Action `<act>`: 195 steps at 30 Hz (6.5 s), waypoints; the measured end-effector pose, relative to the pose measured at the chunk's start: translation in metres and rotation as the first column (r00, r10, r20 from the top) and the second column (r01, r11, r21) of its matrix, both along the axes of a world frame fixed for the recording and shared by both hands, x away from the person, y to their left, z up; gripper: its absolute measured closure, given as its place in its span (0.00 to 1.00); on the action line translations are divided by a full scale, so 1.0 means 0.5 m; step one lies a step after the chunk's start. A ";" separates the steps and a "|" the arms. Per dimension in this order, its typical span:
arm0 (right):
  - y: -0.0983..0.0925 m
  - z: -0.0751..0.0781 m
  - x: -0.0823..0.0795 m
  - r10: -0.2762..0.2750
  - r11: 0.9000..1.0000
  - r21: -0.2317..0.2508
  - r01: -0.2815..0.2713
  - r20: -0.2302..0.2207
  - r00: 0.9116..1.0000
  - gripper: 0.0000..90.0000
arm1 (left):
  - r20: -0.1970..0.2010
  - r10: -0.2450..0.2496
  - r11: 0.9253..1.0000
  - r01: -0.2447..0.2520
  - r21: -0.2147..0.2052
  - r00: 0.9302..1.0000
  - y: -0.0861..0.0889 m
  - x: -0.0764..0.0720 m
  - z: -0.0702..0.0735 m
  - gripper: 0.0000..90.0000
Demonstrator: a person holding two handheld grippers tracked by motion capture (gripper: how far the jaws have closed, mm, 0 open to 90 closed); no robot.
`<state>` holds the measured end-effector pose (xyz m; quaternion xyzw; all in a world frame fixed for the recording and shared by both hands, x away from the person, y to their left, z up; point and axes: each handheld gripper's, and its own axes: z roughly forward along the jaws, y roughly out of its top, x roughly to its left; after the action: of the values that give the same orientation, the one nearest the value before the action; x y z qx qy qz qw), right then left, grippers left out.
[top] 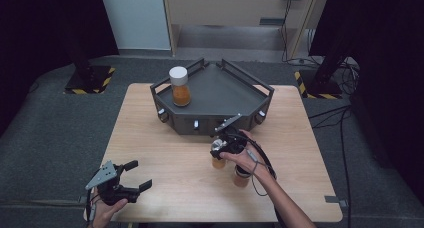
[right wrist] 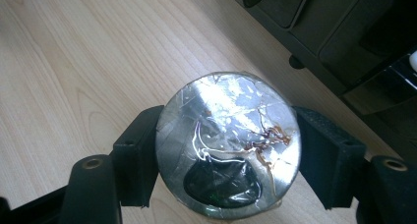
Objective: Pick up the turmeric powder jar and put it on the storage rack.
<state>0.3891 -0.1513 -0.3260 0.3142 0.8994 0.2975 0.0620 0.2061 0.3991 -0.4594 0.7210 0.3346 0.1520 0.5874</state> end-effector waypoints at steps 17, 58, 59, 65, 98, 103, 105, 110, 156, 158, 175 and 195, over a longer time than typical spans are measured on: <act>0.018 0.010 -0.018 0.019 0.999 -0.032 -0.018 0.042 0.999 0.38 | -0.004 0.000 1.000 0.000 0.000 1.000 0.000 0.001 0.000 0.05; 0.043 0.252 0.016 0.027 1.000 -0.016 -0.026 0.086 0.996 0.38 | -0.006 0.000 1.000 0.000 -0.004 1.000 0.001 0.002 -0.001 0.05; 0.044 0.259 0.017 0.027 1.000 -0.015 -0.025 0.086 0.996 0.38 | -0.005 -0.001 1.000 0.001 -0.004 1.000 0.001 0.002 -0.001 0.05; 0.049 0.286 0.033 0.016 1.000 -0.012 -0.015 0.085 0.996 0.38 | -0.005 -0.002 1.000 0.002 -0.003 1.000 0.001 0.002 -0.001 0.05; 0.099 0.349 0.179 -0.148 0.989 -0.002 0.149 0.087 0.985 0.38 | -0.006 -0.005 1.000 0.004 -0.006 1.000 0.003 0.004 -0.002 0.05; 0.113 0.342 0.200 -0.161 0.986 -0.018 0.164 0.091 0.983 0.38 | -0.006 -0.006 1.000 0.005 -0.008 1.000 0.003 0.004 -0.003 0.05; 0.119 0.338 0.211 -0.167 0.985 -0.019 0.169 0.086 0.982 0.38 | -0.006 -0.005 1.000 0.005 -0.008 1.000 0.003 0.004 -0.003 0.05; 0.132 0.327 0.235 -0.185 0.982 -0.024 0.187 0.082 0.979 0.38 | -0.005 -0.004 1.000 0.004 -0.008 1.000 0.004 0.004 -0.003 0.05; 0.141 0.246 0.288 -0.250 0.967 -0.033 0.252 0.059 0.966 0.38 | -0.005 -0.015 1.000 0.015 0.000 1.000 0.001 0.005 -0.002 0.05; 0.141 0.245 0.287 -0.250 0.967 -0.031 0.253 0.062 0.966 0.38 | -0.005 -0.015 1.000 0.015 0.001 1.000 0.001 0.005 -0.002 0.05; 0.135 0.243 0.282 -0.245 0.969 -0.012 0.246 0.071 0.967 0.24 | -0.007 -0.014 1.000 0.014 0.003 1.000 0.000 0.006 -0.001 0.05; 0.052 0.323 0.181 -0.226 0.973 0.090 0.212 0.207 0.952 0.07 | -0.009 -0.018 1.000 0.018 0.010 1.000 -0.002 0.007 0.000 0.05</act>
<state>0.4797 -0.1255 -0.1646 0.3797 0.8365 0.3508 0.1817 0.2095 0.3982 -0.4594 0.7274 0.3299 0.1453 0.5838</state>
